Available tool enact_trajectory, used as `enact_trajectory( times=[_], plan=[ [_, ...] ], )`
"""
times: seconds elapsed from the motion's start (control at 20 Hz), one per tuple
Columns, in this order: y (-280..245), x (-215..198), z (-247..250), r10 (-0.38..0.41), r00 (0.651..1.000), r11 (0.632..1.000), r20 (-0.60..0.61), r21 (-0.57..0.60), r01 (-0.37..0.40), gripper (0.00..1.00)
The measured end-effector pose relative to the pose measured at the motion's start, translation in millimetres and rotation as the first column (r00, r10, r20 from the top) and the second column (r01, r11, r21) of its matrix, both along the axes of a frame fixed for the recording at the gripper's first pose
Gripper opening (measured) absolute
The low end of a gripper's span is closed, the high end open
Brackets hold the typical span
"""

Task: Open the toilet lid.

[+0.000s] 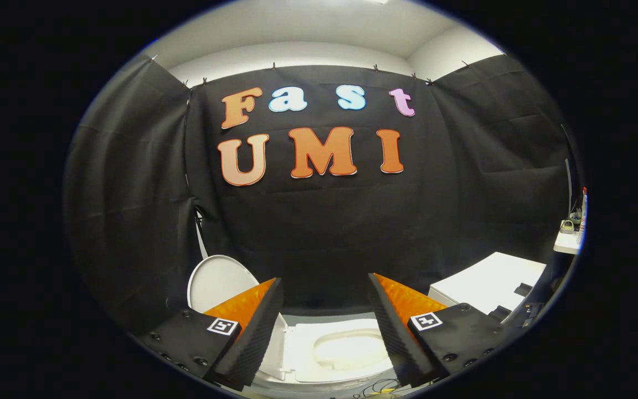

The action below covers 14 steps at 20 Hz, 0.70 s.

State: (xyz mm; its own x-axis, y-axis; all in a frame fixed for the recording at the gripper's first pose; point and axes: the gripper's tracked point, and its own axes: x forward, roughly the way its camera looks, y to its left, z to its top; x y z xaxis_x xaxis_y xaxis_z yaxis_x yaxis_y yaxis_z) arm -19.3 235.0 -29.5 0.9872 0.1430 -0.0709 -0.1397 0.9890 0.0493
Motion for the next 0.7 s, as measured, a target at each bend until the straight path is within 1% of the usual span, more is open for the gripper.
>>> enact_trajectory(
  times=[0.7],
  plan=[
    [-6.0, 2.7, -7.7, -0.015, 1.0, 1.0, -0.02, 0.009, 0.015, 0.97]
  ],
)
